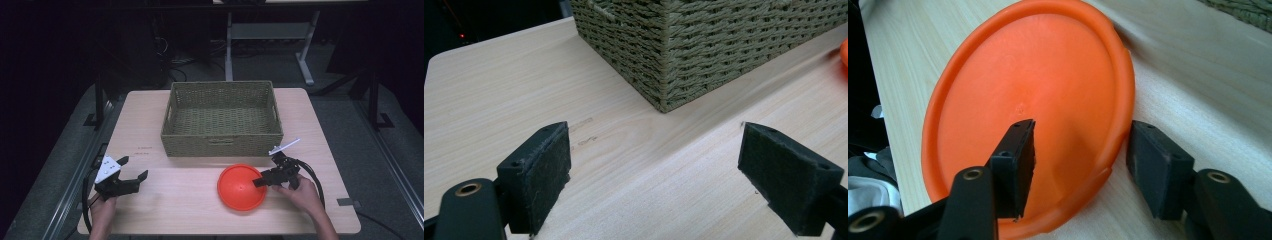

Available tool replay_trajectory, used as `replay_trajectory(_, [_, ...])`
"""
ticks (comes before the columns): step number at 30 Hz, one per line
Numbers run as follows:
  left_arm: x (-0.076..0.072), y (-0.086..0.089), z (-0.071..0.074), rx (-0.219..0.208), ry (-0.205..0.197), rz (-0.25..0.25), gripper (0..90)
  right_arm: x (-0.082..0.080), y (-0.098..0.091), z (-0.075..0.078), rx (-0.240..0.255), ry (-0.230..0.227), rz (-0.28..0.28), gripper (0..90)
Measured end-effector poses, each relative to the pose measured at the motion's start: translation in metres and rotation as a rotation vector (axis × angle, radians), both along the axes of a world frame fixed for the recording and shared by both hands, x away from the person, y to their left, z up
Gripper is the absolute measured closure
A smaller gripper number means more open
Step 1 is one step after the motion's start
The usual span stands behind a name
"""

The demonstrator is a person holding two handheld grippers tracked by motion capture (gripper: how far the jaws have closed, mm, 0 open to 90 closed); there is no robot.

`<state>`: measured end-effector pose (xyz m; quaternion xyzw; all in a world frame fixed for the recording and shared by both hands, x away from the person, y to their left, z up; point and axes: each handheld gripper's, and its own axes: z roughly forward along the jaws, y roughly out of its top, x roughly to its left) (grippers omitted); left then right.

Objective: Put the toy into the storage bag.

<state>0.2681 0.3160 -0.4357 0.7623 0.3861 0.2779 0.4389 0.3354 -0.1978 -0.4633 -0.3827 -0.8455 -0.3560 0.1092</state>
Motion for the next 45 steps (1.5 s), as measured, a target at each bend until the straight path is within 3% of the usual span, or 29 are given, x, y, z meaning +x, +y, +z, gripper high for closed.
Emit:
replay_trajectory(3, [0.000, -0.001, 0.000, 0.001, -0.001, -0.001, 13.0, 0.000, 0.000, -0.001, 0.012, 0.011, 0.002, 48.8])
replay_trajectory(6, [0.001, -0.001, 0.000, -0.004, 0.000, -0.002, 13.0, 0.000, 0.002, 0.000, -0.008, -0.013, 0.002, 53.4])
replay_trajectory(8, [0.000, -0.002, 0.000, 0.000, 0.000, -0.001, 13.0, 0.001, 0.002, 0.000, -0.028, -0.019, -0.006, 60.4])
replay_trajectory(13, [0.000, -0.001, 0.000, 0.000, -0.001, 0.000, 13.0, 0.002, 0.002, 0.003, -0.040, -0.019, -0.016, 67.5])
replay_trajectory(16, [0.000, -0.002, 0.000, -0.004, 0.000, 0.001, 13.0, 0.001, 0.000, 0.008, -0.011, -0.034, -0.018, 72.3])
replay_trajectory(23, [0.000, -0.003, 0.001, 0.001, -0.007, -0.003, 13.0, 0.000, -0.002, 0.015, 0.024, -0.020, -0.028, 79.0])
replay_trajectory(24, [0.000, -0.003, 0.001, 0.003, -0.009, -0.002, 13.0, -0.001, -0.004, 0.018, 0.056, -0.016, -0.034, 81.4])
replay_trajectory(35, [-0.001, 0.000, 0.001, -0.002, -0.012, 0.009, 13.0, -0.007, -0.006, 0.036, 0.116, -0.014, -0.047, 82.1])
replay_trajectory(40, [0.000, -0.001, 0.001, 0.004, -0.013, 0.008, 13.0, -0.011, -0.008, 0.051, 0.118, -0.051, -0.051, 82.1])
replay_trajectory(45, [0.000, 0.000, 0.001, 0.007, -0.013, 0.011, 13.0, -0.010, -0.015, 0.062, 0.156, -0.058, -0.065, 82.1])
